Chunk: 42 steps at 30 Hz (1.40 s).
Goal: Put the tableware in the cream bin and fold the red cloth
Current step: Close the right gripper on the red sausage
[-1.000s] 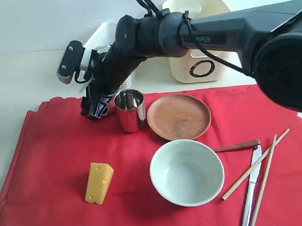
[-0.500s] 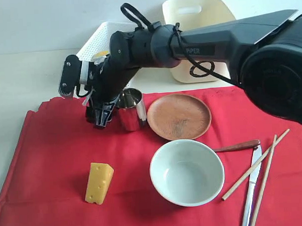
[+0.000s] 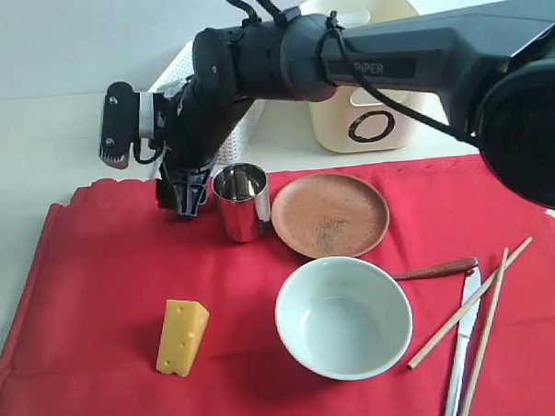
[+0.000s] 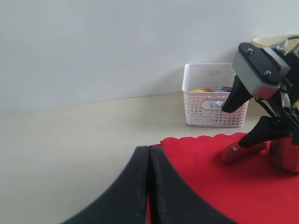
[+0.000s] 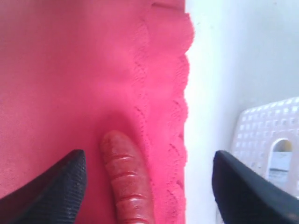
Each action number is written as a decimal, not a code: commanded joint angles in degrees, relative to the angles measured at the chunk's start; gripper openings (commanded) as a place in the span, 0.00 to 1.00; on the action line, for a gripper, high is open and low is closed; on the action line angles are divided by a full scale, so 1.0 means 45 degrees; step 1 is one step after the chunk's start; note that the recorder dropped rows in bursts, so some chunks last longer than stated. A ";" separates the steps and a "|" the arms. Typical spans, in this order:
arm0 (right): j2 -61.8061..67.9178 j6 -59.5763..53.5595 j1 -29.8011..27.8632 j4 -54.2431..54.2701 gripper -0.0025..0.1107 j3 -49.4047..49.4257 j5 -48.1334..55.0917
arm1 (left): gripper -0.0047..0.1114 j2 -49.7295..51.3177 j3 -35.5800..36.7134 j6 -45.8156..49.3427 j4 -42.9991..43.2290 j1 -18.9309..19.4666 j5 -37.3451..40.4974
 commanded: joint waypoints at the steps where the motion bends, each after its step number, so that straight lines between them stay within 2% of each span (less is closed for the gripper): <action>1: -0.0163 0.0072 0.0147 0.0077 0.64 -0.0016 -0.0466 | 0.05 -0.0082 0.0037 -0.0031 -0.0008 0.0056 -0.0011; 10: 0.1044 0.0212 0.0460 0.0188 0.64 -0.0636 -0.0500 | 0.05 -0.0082 0.0037 -0.0056 -0.0008 0.0056 -0.0011; 13: 0.1403 0.1163 0.0460 -0.0830 0.63 -0.0992 -0.0413 | 0.05 -0.0082 0.0037 -0.0056 -0.0008 0.0056 -0.0011; 18: 0.1760 0.2324 0.0460 -0.2778 0.58 -0.1224 0.0513 | 0.05 -0.0082 0.0037 -0.0021 -0.0008 0.0056 -0.0011; 25: 0.1810 0.2431 0.0460 -0.3059 0.50 -0.1224 0.1096 | 0.05 -0.0082 0.0037 -0.0053 -0.0008 0.0056 -0.0011; 35: 0.1810 0.2406 0.0460 -0.3033 0.18 -0.1224 0.1013 | 0.05 -0.0082 0.0037 -0.0016 -0.0008 0.0056 -0.0011; 42: 0.1564 0.2406 0.0460 -0.2962 0.02 -0.1224 0.1013 | 0.05 -0.0082 0.0037 -0.0016 -0.0008 0.0056 -0.0011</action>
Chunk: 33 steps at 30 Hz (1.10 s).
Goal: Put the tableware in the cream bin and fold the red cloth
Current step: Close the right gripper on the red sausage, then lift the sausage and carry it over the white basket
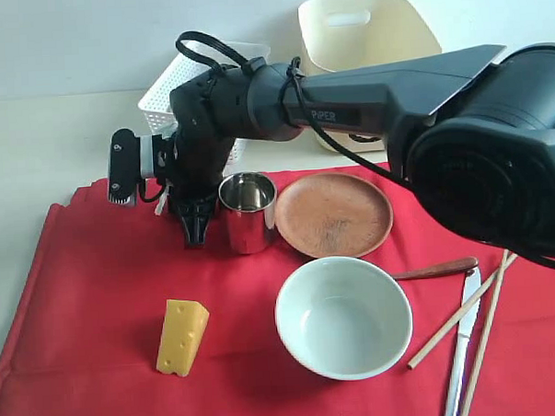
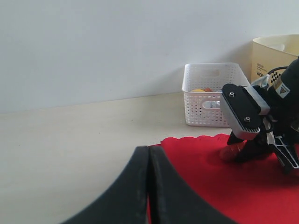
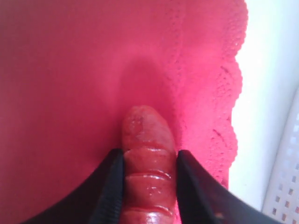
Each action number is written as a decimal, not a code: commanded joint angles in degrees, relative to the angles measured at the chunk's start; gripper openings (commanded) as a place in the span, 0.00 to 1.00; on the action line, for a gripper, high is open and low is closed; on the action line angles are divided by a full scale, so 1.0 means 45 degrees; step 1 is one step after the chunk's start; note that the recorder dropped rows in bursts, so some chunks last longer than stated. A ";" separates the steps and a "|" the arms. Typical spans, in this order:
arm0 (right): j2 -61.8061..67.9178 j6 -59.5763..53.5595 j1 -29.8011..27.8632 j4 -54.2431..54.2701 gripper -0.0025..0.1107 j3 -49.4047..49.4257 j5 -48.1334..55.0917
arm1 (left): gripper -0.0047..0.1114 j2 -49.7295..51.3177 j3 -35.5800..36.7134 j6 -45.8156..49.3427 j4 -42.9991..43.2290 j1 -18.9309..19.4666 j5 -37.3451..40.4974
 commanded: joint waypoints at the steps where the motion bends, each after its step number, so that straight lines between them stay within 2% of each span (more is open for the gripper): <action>1: -0.0247 0.0110 -0.0012 0.0000 0.02 -0.0045 0.0093 | 0.05 -0.0082 0.0037 -0.0016 -0.0008 0.0056 -0.0011; 11: -0.1829 0.1761 -0.0038 0.0000 0.02 -0.0045 -0.0096 | 0.05 -0.0082 0.0037 -0.0021 -0.0008 0.0056 -0.0011; 20: -0.3028 0.4480 -0.0316 0.0000 0.02 -0.0045 -0.2549 | 0.05 -0.0082 0.0037 -0.0021 -0.0008 0.0056 -0.0011; 24: -0.3031 0.4656 -0.0449 0.0000 0.02 -0.0045 -0.3014 | 0.05 -0.0082 0.0037 -0.0044 -0.0008 0.0056 -0.0011; 29: -0.3031 0.4862 -0.0449 0.0272 0.02 -0.0045 -0.2918 | 0.05 -0.0082 0.0037 -0.0044 -0.0008 0.0056 -0.0011; 33: -0.3087 0.4866 -0.0449 0.0179 0.02 -0.0045 -0.1762 | 0.05 -0.0082 0.0037 -0.0018 -0.0008 0.0056 -0.0011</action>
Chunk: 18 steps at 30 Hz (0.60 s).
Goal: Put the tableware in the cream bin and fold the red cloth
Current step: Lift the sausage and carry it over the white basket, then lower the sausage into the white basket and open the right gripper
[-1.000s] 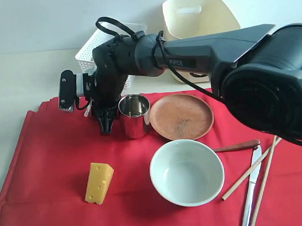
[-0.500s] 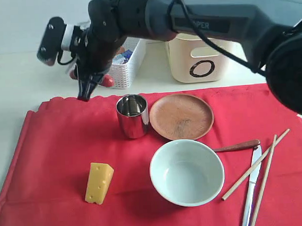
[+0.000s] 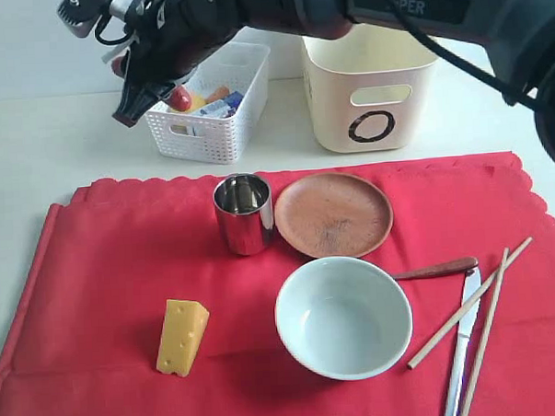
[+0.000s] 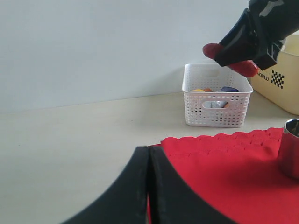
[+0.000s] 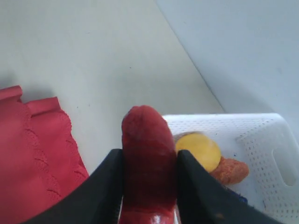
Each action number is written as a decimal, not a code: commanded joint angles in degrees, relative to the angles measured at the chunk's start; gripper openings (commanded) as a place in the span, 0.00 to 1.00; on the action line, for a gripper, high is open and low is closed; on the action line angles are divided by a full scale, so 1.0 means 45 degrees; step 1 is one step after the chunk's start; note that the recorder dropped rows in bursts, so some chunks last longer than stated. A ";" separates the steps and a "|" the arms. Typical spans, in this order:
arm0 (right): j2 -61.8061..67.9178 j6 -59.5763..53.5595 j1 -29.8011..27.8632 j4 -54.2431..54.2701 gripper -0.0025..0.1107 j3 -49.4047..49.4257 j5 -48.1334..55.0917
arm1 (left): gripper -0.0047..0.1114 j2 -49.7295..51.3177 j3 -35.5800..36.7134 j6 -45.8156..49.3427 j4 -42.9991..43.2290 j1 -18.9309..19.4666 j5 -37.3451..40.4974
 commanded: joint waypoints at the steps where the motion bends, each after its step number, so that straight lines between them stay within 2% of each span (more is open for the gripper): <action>1: -0.0225 0.0100 -0.0041 -0.0206 0.02 -0.0045 0.1148 | 0.05 -0.0082 0.0037 -0.0018 -0.0008 0.0056 -0.0011; 8: -0.0910 -0.0323 -0.0464 -0.0455 0.02 -0.0045 0.2013 | 0.05 -0.0082 0.0037 -0.0048 -0.0008 0.0056 -0.0011; 14: -0.1228 -0.0449 -0.1904 0.0153 0.02 -0.0045 0.1075 | 0.05 -0.0082 0.0037 -0.0048 -0.0008 0.0056 -0.0011; 17: -0.1018 -0.1902 -0.2434 0.2763 0.02 -0.0045 -0.0027 | 0.05 -0.0082 0.0037 -0.0048 -0.0008 0.0056 -0.0011; 18: -0.0861 -0.3315 -0.2479 0.4212 0.02 -0.0045 -0.0423 | 0.05 -0.0082 0.0037 -0.0022 -0.0008 0.0056 -0.0011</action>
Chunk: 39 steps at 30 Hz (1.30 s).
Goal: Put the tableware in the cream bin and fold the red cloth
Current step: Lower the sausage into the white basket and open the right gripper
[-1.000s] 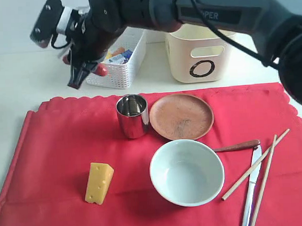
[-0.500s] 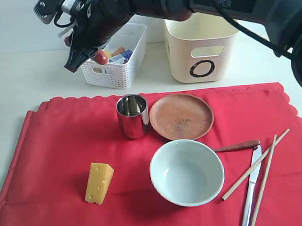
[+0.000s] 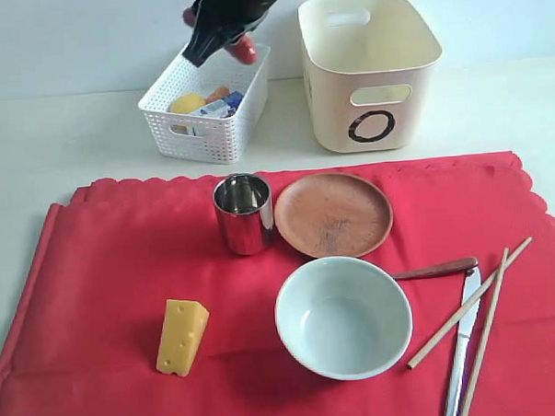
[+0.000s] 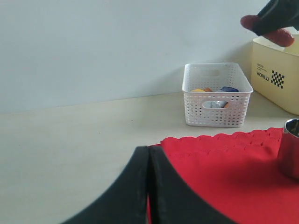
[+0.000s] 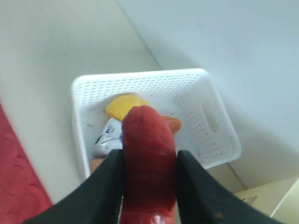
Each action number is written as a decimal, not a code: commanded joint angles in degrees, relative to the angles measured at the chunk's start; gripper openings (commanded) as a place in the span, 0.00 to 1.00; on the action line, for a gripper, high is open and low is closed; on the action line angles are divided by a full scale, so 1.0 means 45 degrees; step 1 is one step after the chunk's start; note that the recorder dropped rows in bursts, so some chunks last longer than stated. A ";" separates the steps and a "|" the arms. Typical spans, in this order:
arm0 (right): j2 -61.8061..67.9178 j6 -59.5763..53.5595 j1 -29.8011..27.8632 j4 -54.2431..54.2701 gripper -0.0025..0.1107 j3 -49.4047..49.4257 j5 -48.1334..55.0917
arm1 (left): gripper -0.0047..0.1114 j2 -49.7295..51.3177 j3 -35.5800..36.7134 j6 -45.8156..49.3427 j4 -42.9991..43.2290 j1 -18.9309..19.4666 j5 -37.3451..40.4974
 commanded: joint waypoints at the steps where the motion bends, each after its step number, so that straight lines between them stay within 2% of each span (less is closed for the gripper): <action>1: 0.0346 -0.3884 -0.0483 0.5041 0.02 -0.0045 -0.1727 | 0.05 -0.0082 0.0037 -0.0022 -0.0008 0.0056 -0.0011; 5: 0.1024 -0.9108 -0.0494 0.9716 0.02 -0.0045 -0.2387 | 0.05 -0.0082 0.0037 -0.0022 -0.0008 0.0056 -0.0011; 8: 0.1465 -1.0105 -0.0494 1.0901 0.02 -0.0045 -0.3041 | 0.05 -0.0082 0.0037 -0.0022 -0.0008 0.0056 -0.0011; 17: 0.1797 -1.0151 -0.0494 1.1091 0.03 -0.0045 -0.3970 | 0.05 -0.0082 0.0037 -0.0054 -0.0008 0.0056 -0.0011; 20: 0.1817 -1.0123 -0.0460 1.1091 0.12 -0.0045 -0.4173 | 0.05 -0.0082 0.0037 -0.0031 -0.0008 0.0056 -0.0011; 25: 0.1881 -1.0041 -0.0460 1.1091 0.39 -0.0045 -0.4792 | 0.05 -0.0082 0.0037 -0.0031 -0.0008 0.0056 -0.0011; 30: 0.1962 -0.9808 -0.0460 1.1170 0.53 -0.0045 -0.5478 | 0.05 -0.0082 0.0037 -0.0031 -0.0008 0.0056 -0.0011; 33: 0.1962 -0.9700 -0.0460 1.1170 0.55 -0.0045 -0.5501 | 0.05 -0.0082 0.0037 -0.0031 -0.0008 0.0056 -0.0011; 35: 0.1885 -0.8369 -0.0460 1.1041 0.55 -0.0045 -0.4916 | 0.05 -0.0082 0.0037 -0.0031 -0.0008 0.0056 -0.0011; 36: 0.1650 -0.8369 -0.0526 1.0136 0.55 -0.0045 -0.4284 | 0.05 -0.0082 0.0037 -0.0031 -0.0008 0.0056 -0.0011; 37: 0.1353 -0.7174 -0.0692 0.8715 0.55 -0.0045 -0.3494 | 0.05 -0.0082 0.0037 -0.0031 -0.0008 0.0056 -0.0011; 39: 0.0892 -0.6054 -0.0948 0.7648 0.55 -0.0045 -0.2455 | 0.05 -0.0082 0.0037 -0.0031 -0.0008 0.0056 -0.0011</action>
